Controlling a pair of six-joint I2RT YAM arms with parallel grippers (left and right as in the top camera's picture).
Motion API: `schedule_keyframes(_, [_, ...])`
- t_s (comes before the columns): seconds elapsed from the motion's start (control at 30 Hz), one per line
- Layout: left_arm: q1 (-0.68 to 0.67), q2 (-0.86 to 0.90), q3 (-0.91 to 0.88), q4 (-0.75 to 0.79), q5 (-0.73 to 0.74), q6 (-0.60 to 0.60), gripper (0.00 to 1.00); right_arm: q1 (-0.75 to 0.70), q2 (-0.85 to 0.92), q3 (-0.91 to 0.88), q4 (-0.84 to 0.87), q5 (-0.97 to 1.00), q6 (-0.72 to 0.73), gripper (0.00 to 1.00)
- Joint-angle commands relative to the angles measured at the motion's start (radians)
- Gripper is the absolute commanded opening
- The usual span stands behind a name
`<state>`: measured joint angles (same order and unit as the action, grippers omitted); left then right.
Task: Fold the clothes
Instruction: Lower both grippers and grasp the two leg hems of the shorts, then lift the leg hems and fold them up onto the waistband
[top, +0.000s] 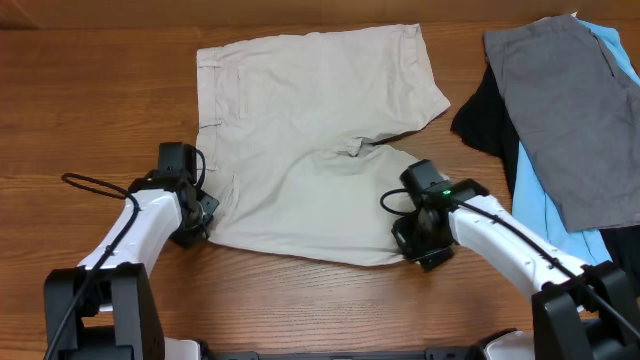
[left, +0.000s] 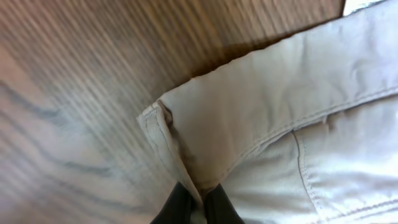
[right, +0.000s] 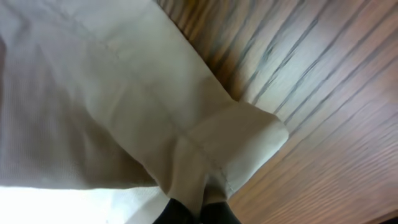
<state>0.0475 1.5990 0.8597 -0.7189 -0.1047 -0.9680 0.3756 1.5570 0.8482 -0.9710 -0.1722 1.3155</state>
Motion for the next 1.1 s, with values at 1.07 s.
schedule_keyframes(1.07, [0.044,-0.575,0.434,-0.467,-0.185,0.270,0.04,-0.253,-0.541,0.579,-0.579,0.267,-0.484,0.04])
